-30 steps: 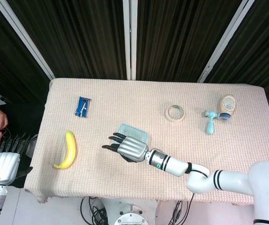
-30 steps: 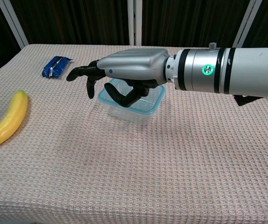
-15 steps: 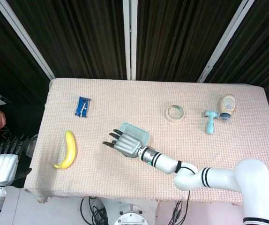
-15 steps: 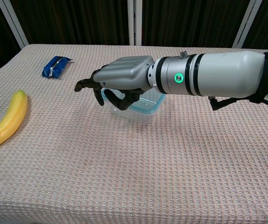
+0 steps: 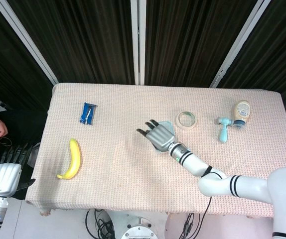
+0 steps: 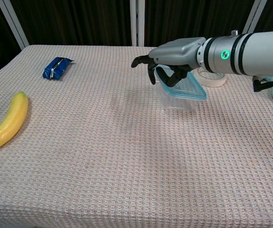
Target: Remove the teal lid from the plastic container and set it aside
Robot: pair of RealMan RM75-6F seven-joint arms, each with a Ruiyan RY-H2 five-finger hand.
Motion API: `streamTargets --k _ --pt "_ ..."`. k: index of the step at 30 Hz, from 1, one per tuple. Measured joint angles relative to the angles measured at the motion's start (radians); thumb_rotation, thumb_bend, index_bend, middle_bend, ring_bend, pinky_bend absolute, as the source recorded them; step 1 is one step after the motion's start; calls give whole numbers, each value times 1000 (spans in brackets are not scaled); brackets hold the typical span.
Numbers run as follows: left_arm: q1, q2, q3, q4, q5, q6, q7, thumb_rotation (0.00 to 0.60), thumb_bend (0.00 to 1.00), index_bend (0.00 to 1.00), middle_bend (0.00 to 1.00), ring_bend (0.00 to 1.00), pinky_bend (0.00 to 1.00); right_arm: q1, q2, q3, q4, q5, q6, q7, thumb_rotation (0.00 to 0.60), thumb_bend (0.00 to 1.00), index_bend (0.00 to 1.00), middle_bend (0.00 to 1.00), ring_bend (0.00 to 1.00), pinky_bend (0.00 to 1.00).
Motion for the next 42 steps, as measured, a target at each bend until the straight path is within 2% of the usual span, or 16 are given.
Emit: streamTargets --k 5,6,8,10,13,19,23,27,30,35,40,42 --pt "-16 -3 -6 -3 2 -16 10 600 0 55 19 0 0 -14 18 -4 -6 4 4 46 600 905 0 312 13 0" --pt "-18 -4 -7 -6 2 -19 14 600 0 55 19 0 0 -14 17 -3 -5 -3 2 56 600 874 0 288 7 0" --pt "-21 -3 -8 -10 1 -22 19 600 0 56 19 0 0 -14 11 2 -3 -28 -2 83 600 654 0 205 1 0" --pt "-21 0 -8 -16 -2 -24 25 600 0 56 19 0 0 -17 5 9 -1 -67 4 116 600 322 0 103 0 0" --pt "-18 5 -8 -23 -6 -20 31 600 0 55 19 0 0 -32 1 16 7 -151 37 161 600 130 0 24 0 0" --pt "-7 2 -3 -21 -17 -15 28 600 0 55 19 0 0 -116 71 -11 29 -320 154 282 600 63 0 0 0 0" --pt "2 1 -1 -28 -15 1 38 600 0 55 19 0 0 -189 141 -52 62 -364 196 339 600 55 0 0 0 0" --pt "2 -6 -3 -29 -9 6 38 600 0 55 19 0 0 -212 144 -69 125 -371 195 359 600 53 0 0 0 0" --pt "-2 -11 -4 -28 -9 1 39 600 0 55 19 0 0 -213 107 -71 180 -383 190 371 600 47 0 0 0 0" --pt "-4 -11 -3 -31 -6 -1 42 600 0 55 18 0 0 -198 -10 -71 282 -437 195 393 600 37 0 0 0 0" --pt "0 -5 -3 -32 -6 5 34 600 0 56 19 0 0 -185 -150 -74 394 -542 283 425 600 26 0 0 0 0" --pt "3 -4 -2 -31 -4 9 29 600 0 55 19 0 0 -176 -193 -76 408 -584 319 451 600 26 0 0 0 0"
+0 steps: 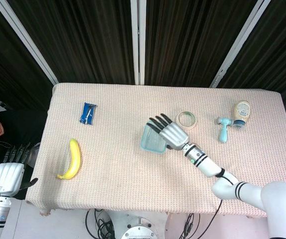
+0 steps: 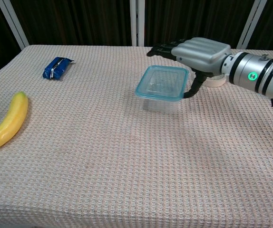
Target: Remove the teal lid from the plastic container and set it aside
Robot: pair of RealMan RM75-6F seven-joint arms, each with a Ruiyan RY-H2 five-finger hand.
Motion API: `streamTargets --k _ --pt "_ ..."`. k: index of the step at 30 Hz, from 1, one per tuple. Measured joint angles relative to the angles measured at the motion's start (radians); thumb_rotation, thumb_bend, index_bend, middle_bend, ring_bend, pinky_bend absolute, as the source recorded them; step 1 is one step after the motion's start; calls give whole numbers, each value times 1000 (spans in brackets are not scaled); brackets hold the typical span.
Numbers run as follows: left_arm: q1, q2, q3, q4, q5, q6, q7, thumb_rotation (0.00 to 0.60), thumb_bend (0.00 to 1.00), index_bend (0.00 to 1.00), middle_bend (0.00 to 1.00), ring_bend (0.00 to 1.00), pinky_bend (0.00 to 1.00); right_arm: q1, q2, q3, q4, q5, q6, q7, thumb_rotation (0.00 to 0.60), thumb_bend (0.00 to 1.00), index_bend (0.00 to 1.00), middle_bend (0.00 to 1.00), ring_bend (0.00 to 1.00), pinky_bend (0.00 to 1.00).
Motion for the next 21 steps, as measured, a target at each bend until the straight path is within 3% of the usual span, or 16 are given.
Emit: streamTargets --k 5,11,17,21 --pt "4 -3 3 8 6 7 -6 600 0 56 19 0 0 56 -93 11 3 -66 29 23 600 26 0 0 0 0" --pt "5 -4 5 24 8 5 -29 600 0 56 19 0 0 90 -109 35 -77 -42 -43 -12 600 55 0 17 0 0" --pt "5 -6 5 46 12 5 -57 600 0 55 18 0 0 75 -1 67 -247 52 -93 -3 600 557 0 157 0 0" --pt "-2 -16 3 59 22 2 -63 600 0 55 19 0 0 65 72 105 -282 164 -135 -18 600 718 0 221 0 0"
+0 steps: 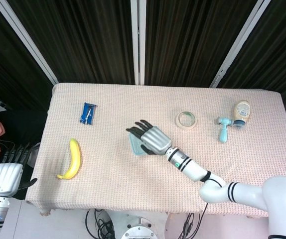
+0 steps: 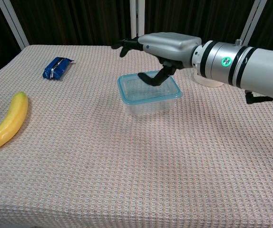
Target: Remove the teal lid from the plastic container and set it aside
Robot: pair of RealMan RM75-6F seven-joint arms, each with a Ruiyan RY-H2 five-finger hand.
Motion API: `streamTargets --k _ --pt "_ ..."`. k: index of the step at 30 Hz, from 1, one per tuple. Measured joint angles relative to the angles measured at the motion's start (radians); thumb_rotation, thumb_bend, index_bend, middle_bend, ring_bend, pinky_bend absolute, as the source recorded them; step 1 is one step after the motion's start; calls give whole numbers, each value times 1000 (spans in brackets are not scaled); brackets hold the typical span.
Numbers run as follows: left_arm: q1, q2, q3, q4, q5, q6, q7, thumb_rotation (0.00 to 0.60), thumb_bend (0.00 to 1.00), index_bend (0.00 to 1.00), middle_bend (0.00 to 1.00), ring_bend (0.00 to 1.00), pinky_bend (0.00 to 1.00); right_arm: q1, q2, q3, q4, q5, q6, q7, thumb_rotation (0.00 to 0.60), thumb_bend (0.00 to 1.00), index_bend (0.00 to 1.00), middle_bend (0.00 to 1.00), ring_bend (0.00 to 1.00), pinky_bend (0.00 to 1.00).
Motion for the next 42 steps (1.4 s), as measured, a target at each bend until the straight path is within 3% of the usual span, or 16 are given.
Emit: streamTargets --k 6,15,33,35,39,42 --pt "-5 -7 0 -1 1 -5 9 600 0 55 19 0 0 24 22 48 43 186 -146 -36 600 913 0 278 0 0" --pt "-5 -4 -1 -14 -1 -3 28 600 0 55 19 0 0 70 3 62 124 290 -236 -79 600 953 0 292 0 0" --pt "-51 12 -4 -43 46 -34 38 600 0 56 19 0 0 12 105 1 -112 280 -203 -77 600 953 0 292 0 0" --pt "-69 18 -8 -57 57 -48 46 600 0 55 19 0 0 0 108 -6 -123 273 -174 -86 600 875 0 249 0 0" --pt "-146 27 -19 -94 109 -116 48 600 0 55 19 0 0 -28 115 -10 -138 270 -105 -98 600 290 0 57 0 0" --pt "-222 30 -30 -129 130 -210 42 600 0 50 16 0 0 -59 126 -7 -157 256 -35 -96 600 140 0 11 0 0"
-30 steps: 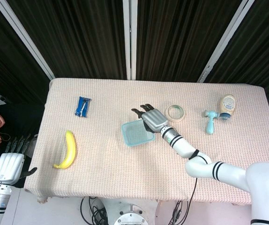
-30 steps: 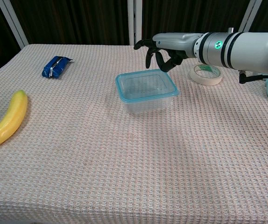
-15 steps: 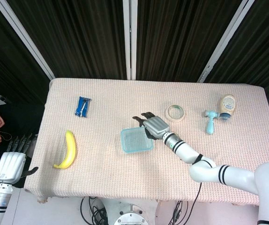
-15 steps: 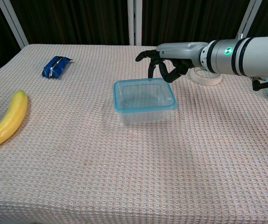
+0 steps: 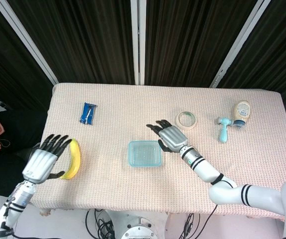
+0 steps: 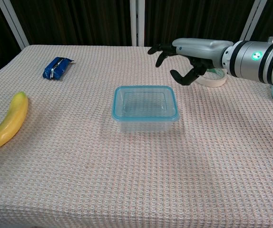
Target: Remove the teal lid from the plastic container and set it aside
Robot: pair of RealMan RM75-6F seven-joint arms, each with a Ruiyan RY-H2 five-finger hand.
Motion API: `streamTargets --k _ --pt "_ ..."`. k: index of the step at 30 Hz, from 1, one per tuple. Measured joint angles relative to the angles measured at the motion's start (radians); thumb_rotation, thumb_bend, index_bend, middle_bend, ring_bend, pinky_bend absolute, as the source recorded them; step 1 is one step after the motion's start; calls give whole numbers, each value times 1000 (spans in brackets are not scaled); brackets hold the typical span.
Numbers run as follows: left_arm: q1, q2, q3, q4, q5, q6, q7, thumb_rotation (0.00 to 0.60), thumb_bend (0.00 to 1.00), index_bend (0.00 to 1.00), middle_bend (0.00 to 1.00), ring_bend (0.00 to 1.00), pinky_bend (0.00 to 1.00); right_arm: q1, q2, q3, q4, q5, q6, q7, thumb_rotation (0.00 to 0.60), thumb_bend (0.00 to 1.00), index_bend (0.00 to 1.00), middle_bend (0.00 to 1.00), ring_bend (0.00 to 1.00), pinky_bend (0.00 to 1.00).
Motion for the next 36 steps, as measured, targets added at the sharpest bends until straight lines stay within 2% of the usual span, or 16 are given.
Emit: streamTargets --k 5,9,13,16,20,25,30,36 --pt "-153 -10 -41 -72 -17 -219 2 600 0 23 0 0 0 -82 48 -4 -53 -97 165 34 600 118 0 39 0 0" --pt "-313 -69 -104 -117 -106 -407 41 600 0 7 0 0 0 -168 107 -20 -99 -186 305 70 600 116 0 50 0 0" --pt "-419 -162 -152 -123 -238 -498 130 600 0 0 0 0 0 -267 174 -43 -136 -271 436 124 600 115 0 68 0 0" --pt "-484 -223 -173 -114 -358 -538 216 600 0 0 0 0 0 -322 217 -64 -148 -310 480 167 600 115 0 70 0 0" --pt "-566 -294 -184 -91 -542 -550 336 600 0 0 0 0 0 -350 233 -83 -138 -327 482 204 600 115 0 70 0 0" --pt "-673 -367 -186 -62 -824 -497 498 600 0 0 0 0 0 -364 224 -91 -103 -356 476 247 600 115 0 73 0 0" --pt "-777 -400 -190 -68 -1142 -413 616 600 0 0 0 0 0 -369 210 -93 -75 -380 464 282 600 115 0 75 0 0" --pt "-896 -419 -194 -77 -1453 -326 704 600 0 0 0 0 0 -371 199 -91 -50 -400 450 314 600 114 0 75 0 0"
